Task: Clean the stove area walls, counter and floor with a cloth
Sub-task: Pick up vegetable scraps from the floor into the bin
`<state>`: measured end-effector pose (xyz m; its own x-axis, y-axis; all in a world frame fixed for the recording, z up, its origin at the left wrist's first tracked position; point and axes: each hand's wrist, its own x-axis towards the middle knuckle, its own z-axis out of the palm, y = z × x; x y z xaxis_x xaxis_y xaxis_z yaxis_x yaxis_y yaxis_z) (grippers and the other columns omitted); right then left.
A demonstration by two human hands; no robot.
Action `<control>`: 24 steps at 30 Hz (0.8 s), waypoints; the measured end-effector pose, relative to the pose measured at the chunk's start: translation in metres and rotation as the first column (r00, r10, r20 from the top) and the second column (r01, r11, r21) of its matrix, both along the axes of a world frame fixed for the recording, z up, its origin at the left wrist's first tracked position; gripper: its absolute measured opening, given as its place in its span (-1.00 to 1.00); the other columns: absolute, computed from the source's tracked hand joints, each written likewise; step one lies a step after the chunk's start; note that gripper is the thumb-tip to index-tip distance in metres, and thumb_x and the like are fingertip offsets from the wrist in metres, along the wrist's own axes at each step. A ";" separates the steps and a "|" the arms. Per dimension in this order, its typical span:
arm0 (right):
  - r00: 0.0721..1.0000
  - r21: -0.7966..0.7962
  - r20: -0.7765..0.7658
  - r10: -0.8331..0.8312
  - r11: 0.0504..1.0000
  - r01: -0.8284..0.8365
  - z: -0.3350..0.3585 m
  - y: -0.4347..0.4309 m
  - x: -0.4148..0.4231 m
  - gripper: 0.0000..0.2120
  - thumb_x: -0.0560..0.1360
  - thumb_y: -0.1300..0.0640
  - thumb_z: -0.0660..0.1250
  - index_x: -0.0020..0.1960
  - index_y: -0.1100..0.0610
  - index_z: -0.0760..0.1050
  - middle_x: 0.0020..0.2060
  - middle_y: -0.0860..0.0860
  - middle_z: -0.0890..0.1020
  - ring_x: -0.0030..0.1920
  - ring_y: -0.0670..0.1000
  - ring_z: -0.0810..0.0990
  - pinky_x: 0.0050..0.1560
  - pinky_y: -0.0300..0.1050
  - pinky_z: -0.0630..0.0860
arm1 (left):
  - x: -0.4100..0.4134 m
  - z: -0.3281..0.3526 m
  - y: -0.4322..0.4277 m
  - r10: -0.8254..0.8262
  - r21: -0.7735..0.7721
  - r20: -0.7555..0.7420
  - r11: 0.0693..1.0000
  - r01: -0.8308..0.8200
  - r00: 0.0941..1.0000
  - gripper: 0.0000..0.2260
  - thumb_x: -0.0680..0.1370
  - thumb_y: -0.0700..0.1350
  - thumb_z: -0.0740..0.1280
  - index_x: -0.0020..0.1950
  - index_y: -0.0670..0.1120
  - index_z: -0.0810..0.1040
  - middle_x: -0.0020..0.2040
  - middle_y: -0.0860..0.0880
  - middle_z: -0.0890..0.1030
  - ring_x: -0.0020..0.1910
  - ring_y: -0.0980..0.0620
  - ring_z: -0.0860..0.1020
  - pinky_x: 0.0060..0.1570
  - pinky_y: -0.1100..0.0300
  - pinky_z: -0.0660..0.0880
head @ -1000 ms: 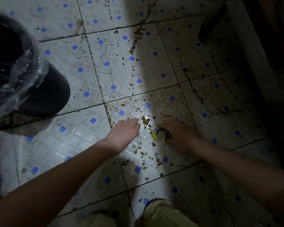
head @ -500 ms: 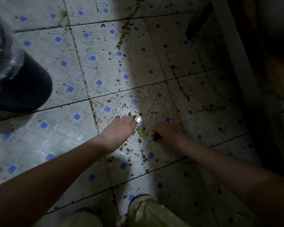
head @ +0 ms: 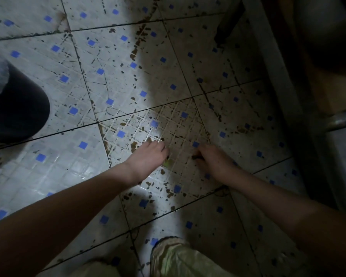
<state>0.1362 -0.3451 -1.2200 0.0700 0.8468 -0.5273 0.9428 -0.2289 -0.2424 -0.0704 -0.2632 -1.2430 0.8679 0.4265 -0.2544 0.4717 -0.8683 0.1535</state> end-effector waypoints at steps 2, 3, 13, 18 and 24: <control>0.998 0.020 -0.003 -0.058 0.998 0.058 0.002 -0.003 0.009 -0.88 0.53 0.20 0.25 0.05 0.08 0.45 0.03 0.01 0.51 0.03 0.04 0.50 0.00 -0.05 0.47 | 0.000 0.000 -0.003 0.006 -0.021 0.004 1.000 -0.006 1.000 -0.57 0.50 -0.34 0.27 0.35 -0.16 0.30 0.22 -0.13 0.42 0.13 -0.07 0.45 0.10 0.10 0.38; 0.997 0.021 -0.005 -0.078 0.997 0.078 0.002 -0.004 0.012 -0.87 0.55 0.19 0.23 0.09 0.09 0.44 0.04 0.01 0.51 0.04 0.03 0.49 -0.01 -0.07 0.46 | 0.001 0.001 -0.005 -0.001 -0.033 0.005 0.999 0.001 1.000 -0.53 0.49 -0.36 0.26 0.37 -0.17 0.27 0.24 -0.14 0.41 0.14 -0.08 0.44 0.10 0.10 0.38; 0.996 0.047 -0.051 -0.070 0.996 0.073 0.010 -0.006 0.010 -0.92 0.57 0.12 0.20 0.00 0.11 0.43 -0.05 0.00 0.47 -0.04 0.00 0.45 -0.06 -0.06 0.44 | -0.008 -0.004 -0.008 -0.051 -0.063 -0.042 0.997 0.048 0.998 -0.41 0.43 -0.42 0.31 0.42 -0.19 0.23 0.16 -0.13 0.45 0.09 -0.06 0.44 0.07 0.12 0.42; 0.998 0.060 -0.040 -0.043 0.997 0.045 0.009 0.003 0.002 -0.90 0.57 0.09 0.19 -0.07 0.10 0.41 -0.10 -0.02 0.44 -0.13 -0.04 0.40 -0.21 -0.14 0.31 | -0.022 0.003 -0.004 -0.018 -0.054 -0.064 0.998 0.014 0.998 -0.55 0.41 -0.38 0.33 0.26 -0.16 0.34 0.14 -0.12 0.44 0.08 -0.06 0.42 0.08 0.11 0.39; 0.999 0.086 -0.039 -0.016 0.996 0.019 0.010 0.020 -0.012 -0.90 0.56 0.09 0.22 -0.06 0.12 0.43 -0.09 0.00 0.47 -0.12 -0.03 0.43 -0.19 -0.14 0.35 | -0.054 0.002 0.009 0.093 -0.018 -0.099 0.995 -0.096 0.991 -0.65 0.41 -0.34 0.37 0.12 -0.13 0.38 0.03 -0.10 0.47 -0.06 -0.04 0.45 -0.08 0.12 0.41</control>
<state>0.1239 -0.3248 -1.2100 0.0660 0.8879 -0.4552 0.9284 -0.2218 -0.2981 -0.1249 -0.2542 -1.2409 0.7944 0.4986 -0.3469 0.5652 -0.8159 0.1218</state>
